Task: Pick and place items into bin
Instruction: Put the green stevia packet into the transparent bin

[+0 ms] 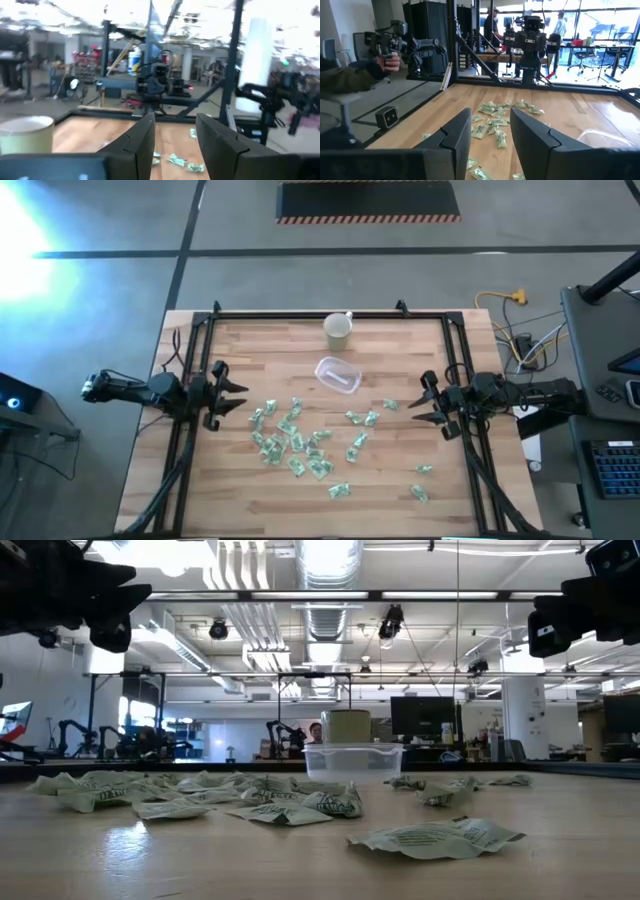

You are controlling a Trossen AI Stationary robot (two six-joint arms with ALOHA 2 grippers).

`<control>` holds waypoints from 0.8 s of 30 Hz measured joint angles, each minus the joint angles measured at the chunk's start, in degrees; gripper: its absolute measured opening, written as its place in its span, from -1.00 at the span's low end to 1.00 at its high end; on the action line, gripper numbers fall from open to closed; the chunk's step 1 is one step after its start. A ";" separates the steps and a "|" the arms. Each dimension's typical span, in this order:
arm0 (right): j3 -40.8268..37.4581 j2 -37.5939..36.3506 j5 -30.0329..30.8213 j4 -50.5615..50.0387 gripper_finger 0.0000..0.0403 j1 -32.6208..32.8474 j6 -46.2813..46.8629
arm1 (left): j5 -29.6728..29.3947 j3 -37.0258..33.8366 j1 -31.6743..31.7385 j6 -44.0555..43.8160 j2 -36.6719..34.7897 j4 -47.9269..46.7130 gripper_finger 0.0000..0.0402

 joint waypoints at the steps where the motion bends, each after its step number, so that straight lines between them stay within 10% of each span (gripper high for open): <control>1: 0.00 0.01 0.02 0.01 -0.37 0.00 -0.25 | -0.06 0.00 0.01 -0.22 0.00 -0.02 -0.37; 8: 0.00 -0.01 0.44 0.35 -0.37 0.00 -9.10 | -0.06 0.00 0.01 0.39 0.00 -1.94 -0.37; 24: 0.00 -0.01 0.66 1.35 -0.37 0.00 7.55 | -0.08 0.00 0.05 10.19 0.52 -6.00 -0.37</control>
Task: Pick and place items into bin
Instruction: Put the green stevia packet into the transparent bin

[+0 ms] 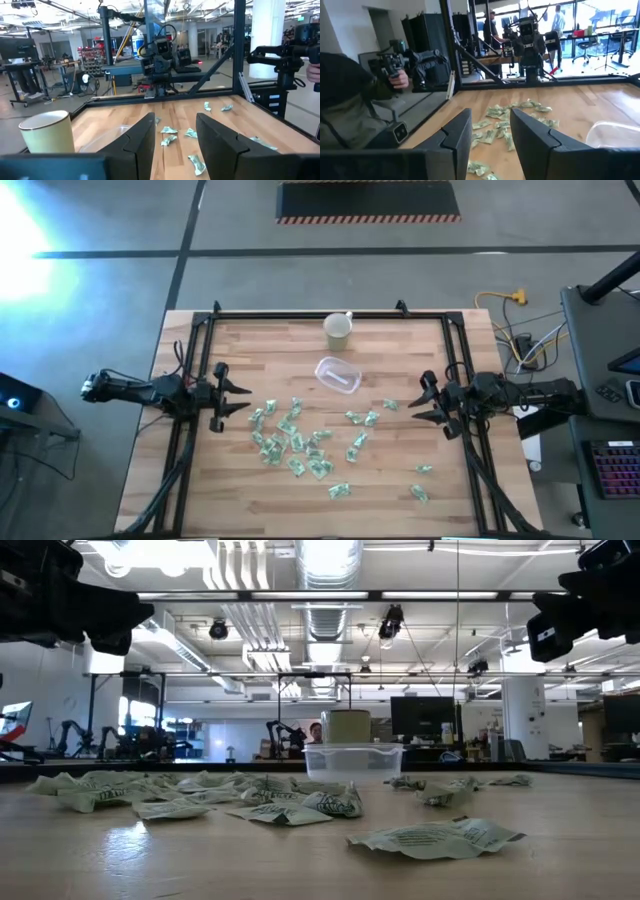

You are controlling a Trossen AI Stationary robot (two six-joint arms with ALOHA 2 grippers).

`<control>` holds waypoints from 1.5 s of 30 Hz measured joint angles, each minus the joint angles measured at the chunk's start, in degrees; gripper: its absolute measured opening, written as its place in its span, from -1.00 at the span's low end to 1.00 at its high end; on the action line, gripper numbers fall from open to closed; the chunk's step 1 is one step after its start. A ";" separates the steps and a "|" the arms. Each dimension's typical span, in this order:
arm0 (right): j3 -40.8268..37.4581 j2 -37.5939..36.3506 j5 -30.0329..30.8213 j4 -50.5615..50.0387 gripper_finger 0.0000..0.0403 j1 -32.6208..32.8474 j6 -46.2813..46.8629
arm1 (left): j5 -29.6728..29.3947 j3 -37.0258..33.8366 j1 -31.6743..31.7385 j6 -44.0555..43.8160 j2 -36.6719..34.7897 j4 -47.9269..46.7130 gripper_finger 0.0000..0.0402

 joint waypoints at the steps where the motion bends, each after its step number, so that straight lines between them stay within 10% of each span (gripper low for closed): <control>1: 0.00 0.00 0.30 -0.01 -0.37 0.00 -0.39 | -0.01 0.00 -0.02 0.01 0.00 0.00 -0.37; 14: 0.00 0.02 9.86 1.35 -0.37 -0.01 -4.71 | -11.91 0.00 0.01 0.04 -0.11 3.04 -0.37; 27: 0.26 -0.02 5.93 27.12 -0.37 -0.02 -24.26 | -12.93 0.00 0.01 3.25 0.70 17.46 -0.37; 45: 13.49 9.33 10.42 18.13 -0.37 -0.02 -30.86 | -9.70 14.12 0.01 24.34 19.89 30.71 -0.37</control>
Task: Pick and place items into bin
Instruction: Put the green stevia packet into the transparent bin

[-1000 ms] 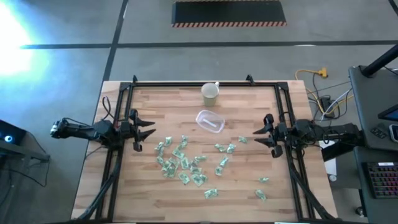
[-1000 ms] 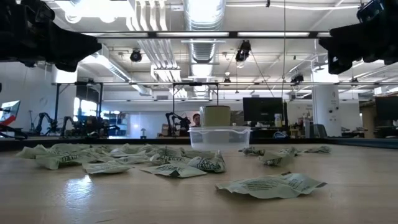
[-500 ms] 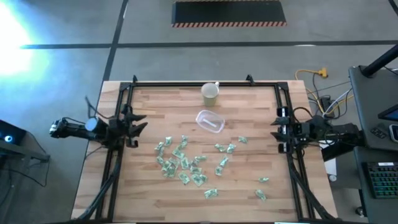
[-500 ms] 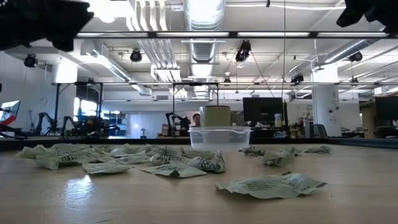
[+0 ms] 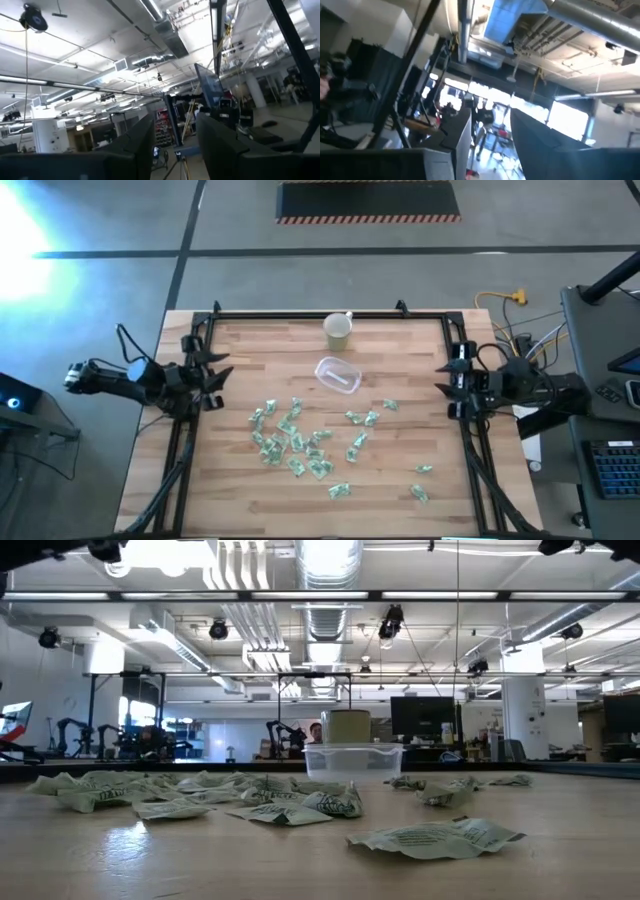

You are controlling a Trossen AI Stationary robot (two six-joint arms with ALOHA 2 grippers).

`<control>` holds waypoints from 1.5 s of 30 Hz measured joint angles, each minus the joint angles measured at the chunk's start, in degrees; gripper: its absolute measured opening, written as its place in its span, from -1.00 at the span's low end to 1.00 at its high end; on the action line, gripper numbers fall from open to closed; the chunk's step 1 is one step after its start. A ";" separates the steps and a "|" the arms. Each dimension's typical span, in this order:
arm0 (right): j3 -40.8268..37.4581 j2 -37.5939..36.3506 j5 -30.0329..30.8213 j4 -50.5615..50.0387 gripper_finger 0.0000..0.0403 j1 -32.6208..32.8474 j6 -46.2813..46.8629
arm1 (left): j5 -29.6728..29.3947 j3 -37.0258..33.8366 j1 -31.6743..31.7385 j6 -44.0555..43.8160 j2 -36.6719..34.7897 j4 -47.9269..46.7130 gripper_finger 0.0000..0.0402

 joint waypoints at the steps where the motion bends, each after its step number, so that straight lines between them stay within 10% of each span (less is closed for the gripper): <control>1: 0.98 1.24 0.90 -1.19 -0.37 0.00 -0.24 | -0.37 0.77 0.00 0.17 1.52 -0.14 -0.37; 14: 14.14 24.43 5.44 -22.06 -0.37 0.00 2.08 | -2.76 8.71 -0.22 -3.43 19.38 -9.26 -0.37; 25: 31.22 46.39 18.88 -63.43 -0.37 0.00 25.64 | -4.84 13.97 -0.55 -3.15 31.91 -23.65 -0.37; 45: 29.81 67.29 17.11 -64.95 -0.37 0.00 33.29 | -7.55 13.25 -0.55 -5.26 24.30 -30.39 -0.37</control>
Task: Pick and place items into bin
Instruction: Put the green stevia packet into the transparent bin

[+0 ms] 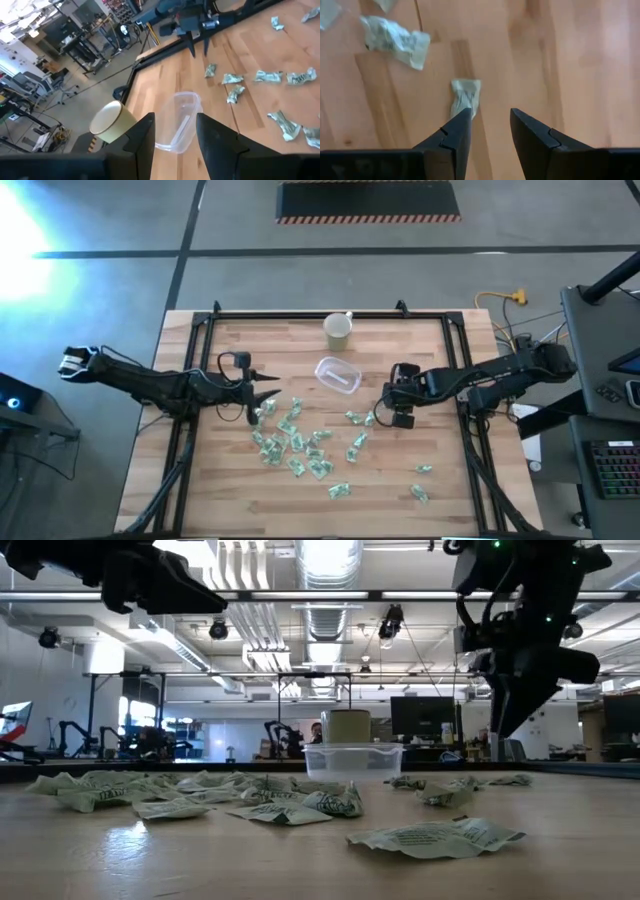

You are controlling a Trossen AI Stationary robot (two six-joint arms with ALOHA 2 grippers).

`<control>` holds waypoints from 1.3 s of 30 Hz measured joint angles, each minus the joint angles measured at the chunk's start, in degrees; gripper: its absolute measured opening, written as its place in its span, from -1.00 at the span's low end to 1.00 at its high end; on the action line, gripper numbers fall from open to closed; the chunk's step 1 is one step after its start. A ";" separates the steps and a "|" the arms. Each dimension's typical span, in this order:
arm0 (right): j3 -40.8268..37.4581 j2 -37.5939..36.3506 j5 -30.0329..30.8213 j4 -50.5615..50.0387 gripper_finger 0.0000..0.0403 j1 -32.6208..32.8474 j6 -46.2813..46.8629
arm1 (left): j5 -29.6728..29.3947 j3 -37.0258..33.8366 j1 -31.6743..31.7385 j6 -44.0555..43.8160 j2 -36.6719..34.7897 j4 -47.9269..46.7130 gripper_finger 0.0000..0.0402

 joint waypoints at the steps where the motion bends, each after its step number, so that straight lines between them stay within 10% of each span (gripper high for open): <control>1: -0.36 0.38 -0.68 1.33 -0.37 0.00 0.20 | 0.02 0.00 0.00 -0.08 -0.09 -0.61 -0.37; 25: -14.03 1.19 -5.12 18.27 -0.04 -1.43 6.59 | 0.00 0.00 0.07 -0.22 1.69 1.13 -0.37; 39: -13.34 1.32 -4.99 18.75 -0.83 -1.51 5.93 | 0.00 -0.02 0.07 -0.16 2.39 1.55 -0.37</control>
